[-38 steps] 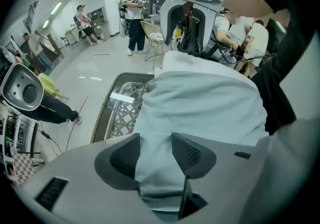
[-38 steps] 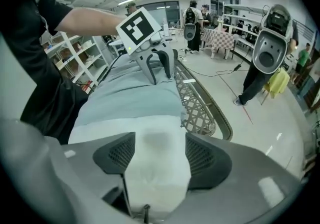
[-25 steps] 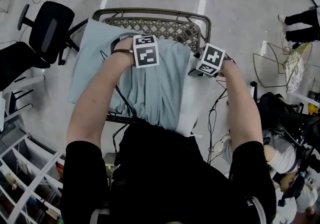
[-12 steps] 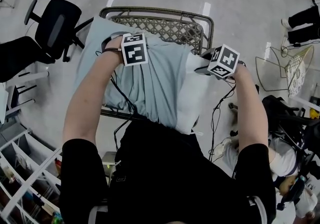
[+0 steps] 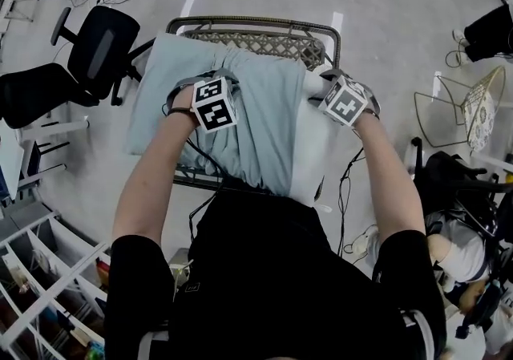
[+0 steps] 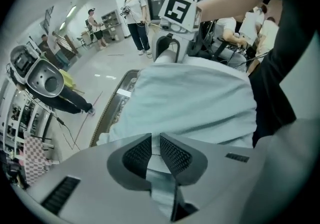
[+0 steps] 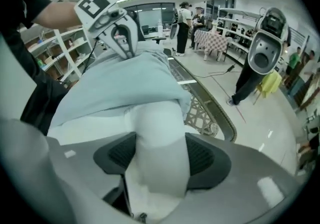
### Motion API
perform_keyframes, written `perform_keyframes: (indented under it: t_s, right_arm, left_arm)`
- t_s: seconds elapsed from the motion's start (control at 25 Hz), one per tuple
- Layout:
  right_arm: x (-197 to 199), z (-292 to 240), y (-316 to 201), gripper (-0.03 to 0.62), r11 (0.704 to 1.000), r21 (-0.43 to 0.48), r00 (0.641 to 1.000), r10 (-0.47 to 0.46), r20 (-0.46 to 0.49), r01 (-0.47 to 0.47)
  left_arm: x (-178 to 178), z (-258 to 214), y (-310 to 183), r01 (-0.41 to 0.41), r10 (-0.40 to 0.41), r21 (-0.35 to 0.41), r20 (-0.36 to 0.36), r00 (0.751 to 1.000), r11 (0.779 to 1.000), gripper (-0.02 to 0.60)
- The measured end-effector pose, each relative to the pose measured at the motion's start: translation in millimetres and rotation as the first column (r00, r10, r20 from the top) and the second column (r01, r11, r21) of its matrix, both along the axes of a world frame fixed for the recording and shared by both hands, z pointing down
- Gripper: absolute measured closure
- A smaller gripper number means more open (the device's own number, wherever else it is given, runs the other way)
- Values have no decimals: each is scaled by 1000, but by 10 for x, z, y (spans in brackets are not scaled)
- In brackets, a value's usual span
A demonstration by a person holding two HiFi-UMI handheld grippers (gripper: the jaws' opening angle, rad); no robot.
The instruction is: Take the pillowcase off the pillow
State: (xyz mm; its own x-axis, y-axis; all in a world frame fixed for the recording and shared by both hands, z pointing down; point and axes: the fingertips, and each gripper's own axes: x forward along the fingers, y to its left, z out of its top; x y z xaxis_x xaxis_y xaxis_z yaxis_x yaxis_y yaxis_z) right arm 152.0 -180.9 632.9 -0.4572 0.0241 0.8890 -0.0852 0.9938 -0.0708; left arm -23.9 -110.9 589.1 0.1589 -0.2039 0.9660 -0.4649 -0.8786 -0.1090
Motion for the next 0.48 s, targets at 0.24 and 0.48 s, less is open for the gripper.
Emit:
perform_keyframes:
  t_s: [0.24,0.48]
  right_arm:
    - [415,-381,278,264,982,63,981,175,83,-180]
    - [834,-336,1092,264,935,-96,934,349,73,-342]
  left_arm:
    - [217,67,591,40,-41,-15,-68,997,999,483]
    - [229,190,593,59,-64,-63,-89,994,996,483]
